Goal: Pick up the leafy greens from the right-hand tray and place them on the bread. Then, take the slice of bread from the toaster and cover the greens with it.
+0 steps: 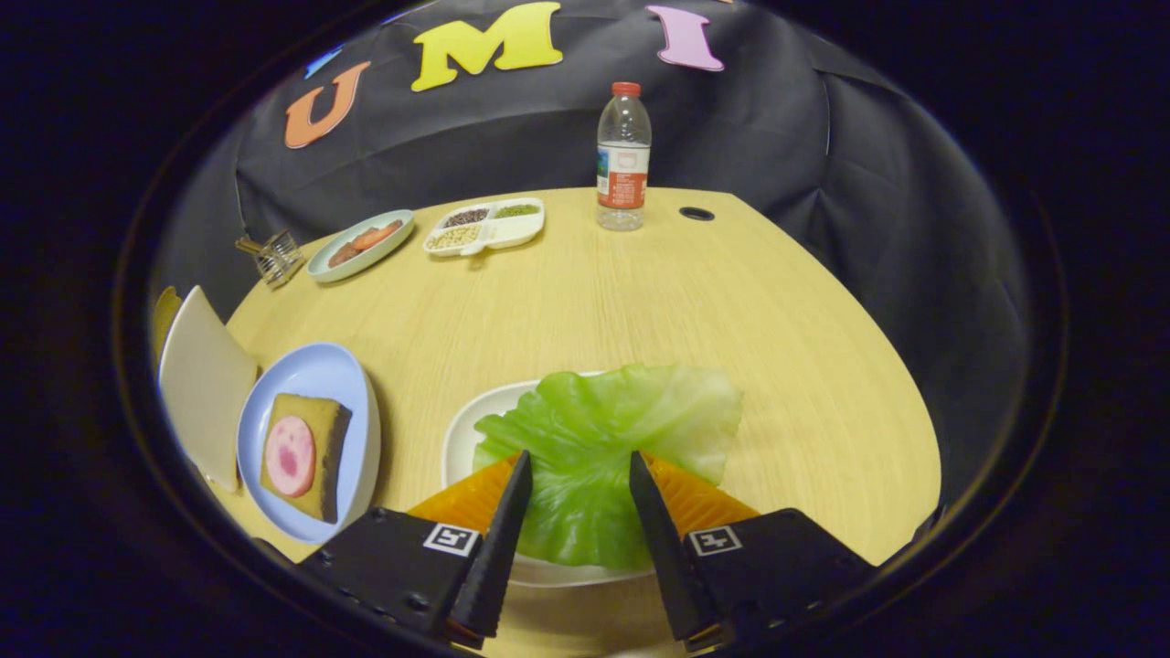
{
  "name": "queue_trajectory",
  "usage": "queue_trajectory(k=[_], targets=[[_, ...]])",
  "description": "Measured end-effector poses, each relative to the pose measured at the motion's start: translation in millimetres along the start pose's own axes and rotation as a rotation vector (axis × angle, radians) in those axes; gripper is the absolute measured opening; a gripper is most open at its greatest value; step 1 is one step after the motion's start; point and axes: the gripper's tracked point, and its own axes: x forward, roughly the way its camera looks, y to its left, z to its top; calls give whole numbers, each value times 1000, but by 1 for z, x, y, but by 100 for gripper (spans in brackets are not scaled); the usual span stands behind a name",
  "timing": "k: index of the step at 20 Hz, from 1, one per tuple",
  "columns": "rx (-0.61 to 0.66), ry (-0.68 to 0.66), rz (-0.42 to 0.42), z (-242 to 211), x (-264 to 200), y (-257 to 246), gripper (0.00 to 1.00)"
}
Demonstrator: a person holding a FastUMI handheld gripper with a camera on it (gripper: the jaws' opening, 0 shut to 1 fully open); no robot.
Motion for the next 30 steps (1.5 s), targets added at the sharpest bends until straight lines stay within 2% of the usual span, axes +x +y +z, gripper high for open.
queue_trajectory(k=[2, 3, 5, 7, 8, 12, 19, 25, 30], targets=[[5, 4, -4, -3, -2, 0, 57], [14, -4, 24, -3, -2, 6, 57], [44, -7, 41, -2, -2, 8, 8], [56, -17, 43, -2, -3, 10, 8], [58, -10, 42, -2, -7, 8, 1], [66, -47, 37, 1, -25, 13, 0], [42, -158, 35, 24, -89, 43, 0], [18, -219, 69, 25, -128, 109, 0], [-43, -228, 110, 8, -125, 184, 0]])
